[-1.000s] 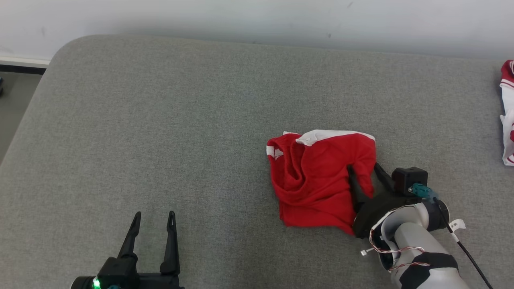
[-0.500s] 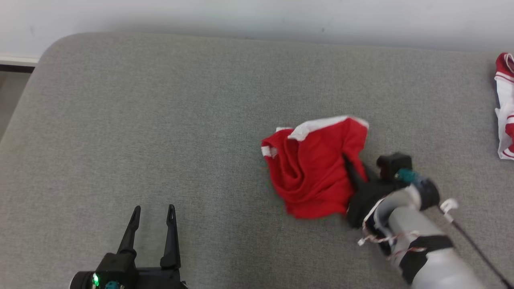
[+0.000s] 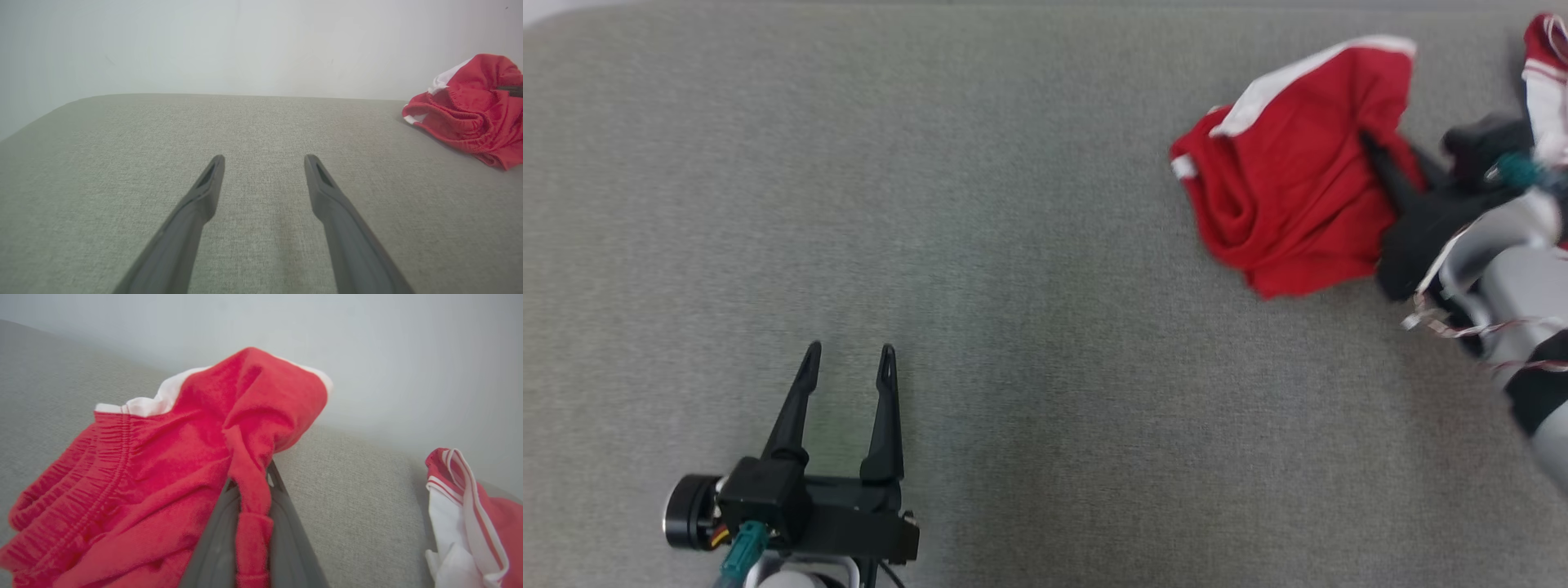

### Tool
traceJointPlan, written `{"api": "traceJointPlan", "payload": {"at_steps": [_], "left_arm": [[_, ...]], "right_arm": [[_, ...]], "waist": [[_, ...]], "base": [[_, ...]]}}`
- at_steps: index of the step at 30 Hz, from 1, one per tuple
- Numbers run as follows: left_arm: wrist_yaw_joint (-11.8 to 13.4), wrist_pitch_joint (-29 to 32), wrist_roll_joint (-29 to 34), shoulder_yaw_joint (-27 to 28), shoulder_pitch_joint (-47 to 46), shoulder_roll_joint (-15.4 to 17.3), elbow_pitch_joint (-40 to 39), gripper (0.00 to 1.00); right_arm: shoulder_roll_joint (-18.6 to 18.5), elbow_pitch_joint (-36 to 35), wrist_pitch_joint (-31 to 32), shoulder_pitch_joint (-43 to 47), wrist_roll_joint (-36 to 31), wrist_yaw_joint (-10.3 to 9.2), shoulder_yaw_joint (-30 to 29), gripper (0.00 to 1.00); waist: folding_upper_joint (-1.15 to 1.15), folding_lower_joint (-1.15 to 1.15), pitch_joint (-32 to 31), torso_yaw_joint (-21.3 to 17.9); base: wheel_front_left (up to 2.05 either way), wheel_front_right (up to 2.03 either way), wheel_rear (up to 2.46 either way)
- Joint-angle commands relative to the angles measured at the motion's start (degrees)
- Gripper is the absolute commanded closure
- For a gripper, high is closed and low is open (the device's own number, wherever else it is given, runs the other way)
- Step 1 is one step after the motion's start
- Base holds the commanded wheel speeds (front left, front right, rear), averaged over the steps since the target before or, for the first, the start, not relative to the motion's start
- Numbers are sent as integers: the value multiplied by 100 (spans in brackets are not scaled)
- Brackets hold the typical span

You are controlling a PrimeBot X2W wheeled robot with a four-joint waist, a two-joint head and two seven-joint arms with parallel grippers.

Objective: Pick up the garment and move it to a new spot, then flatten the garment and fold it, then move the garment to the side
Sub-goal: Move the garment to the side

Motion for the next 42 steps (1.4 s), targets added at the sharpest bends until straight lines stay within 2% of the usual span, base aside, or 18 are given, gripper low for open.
{"api": "traceJointPlan", "payload": {"at_steps": [1,10,18,23,32,42], "left_arm": [[-12,-18,73,5,-121,-5,-76,0],[-197,-17,340,73,-373,-2,-368,0],[-356,-17,597,133,-509,52,-624,0],[-415,-17,690,148,-562,122,-852,0],[-468,-17,847,54,-692,245,-1191,0],[-417,-16,909,-34,-694,306,-1592,0]], "right_arm": [[-166,-123,75,-135,116,-17,78,100],[-1457,-919,621,-835,771,-18,493,100],[-2056,-1133,1081,-1395,1025,-17,764,100],[-2515,-1090,1169,-1763,913,-18,1025,100],[-2808,-562,1059,-2441,338,-17,1394,100],[-2714,272,672,-2982,-215,-18,1653,100]], "waist": [[-1,-1,372,-279],[-1,-1,834,-736],[-1,-1,1169,-1026],[-1,-1,1389,-1135],[-1,-1,1677,-1221],[-1,-1,1853,-1194]], "base": [[0,0,0],[0,0,0],[0,0,0],[0,0,0],[0,0,0],[0,0,0]]}}
